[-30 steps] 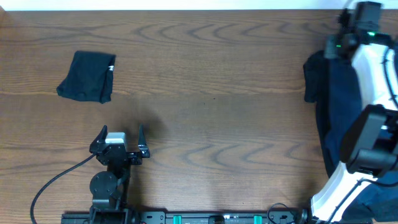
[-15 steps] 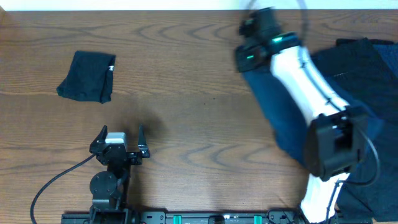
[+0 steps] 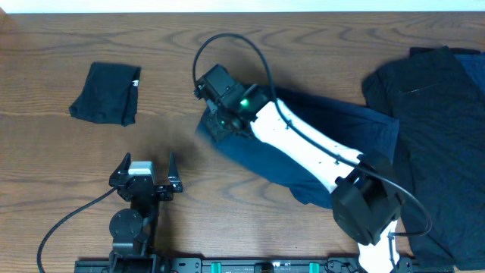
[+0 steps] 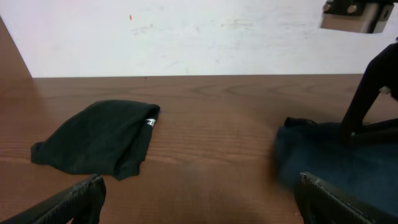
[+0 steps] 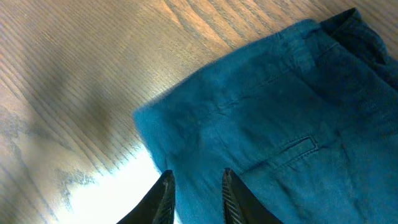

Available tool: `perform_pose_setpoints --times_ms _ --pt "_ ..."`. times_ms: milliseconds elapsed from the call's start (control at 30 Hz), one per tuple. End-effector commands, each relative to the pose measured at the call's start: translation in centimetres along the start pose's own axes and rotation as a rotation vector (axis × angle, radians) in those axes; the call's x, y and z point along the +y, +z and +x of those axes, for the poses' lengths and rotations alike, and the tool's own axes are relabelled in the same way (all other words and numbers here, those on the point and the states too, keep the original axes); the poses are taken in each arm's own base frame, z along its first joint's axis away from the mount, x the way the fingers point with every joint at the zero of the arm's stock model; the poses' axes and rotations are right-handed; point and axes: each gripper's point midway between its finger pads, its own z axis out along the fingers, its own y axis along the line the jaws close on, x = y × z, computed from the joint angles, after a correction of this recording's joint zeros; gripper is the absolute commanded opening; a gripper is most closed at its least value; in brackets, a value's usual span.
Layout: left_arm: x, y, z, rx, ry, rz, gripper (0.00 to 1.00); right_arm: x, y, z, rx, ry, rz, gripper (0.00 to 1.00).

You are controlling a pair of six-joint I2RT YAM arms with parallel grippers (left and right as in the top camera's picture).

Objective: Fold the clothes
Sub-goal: 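Pull the navy shorts left onto the table center with the right gripper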

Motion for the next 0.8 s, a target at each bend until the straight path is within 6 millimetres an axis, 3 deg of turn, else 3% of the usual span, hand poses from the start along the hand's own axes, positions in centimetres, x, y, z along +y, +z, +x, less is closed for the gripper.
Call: perform_pose_setpoints --times_ms 0,100,233,333,500,667,767 --pt "0.3 0.1 1.8 0.056 0.017 -0.02 0.98 -0.2 0.1 -0.7 -0.024 0.005 0.026 0.37" --pt "0.3 0.1 1.8 0.056 0.017 -0.02 0.98 0.6 -0.5 -0.8 -0.023 -0.018 -0.043 0.47" --pt "0.3 0.1 1.8 0.056 0.017 -0.02 0.98 -2.1 -3.3 -1.0 -0.026 0.034 -0.016 0.47" --pt "0.3 0.1 1.8 0.056 0.017 -0.02 0.98 -5.4 -5.9 -0.5 -0.018 0.096 0.03 0.47" --pt "0.3 0.1 1.8 0.056 0.017 -0.02 0.98 -13.7 -10.5 2.1 0.029 0.263 0.17 0.5" --pt "0.3 0.1 1.8 0.056 0.017 -0.02 0.98 -21.0 -12.5 5.8 0.101 0.441 0.253 0.58" --pt "0.3 0.1 1.8 0.056 0.017 -0.02 0.98 -24.5 -12.9 7.9 0.135 0.536 0.282 0.84"
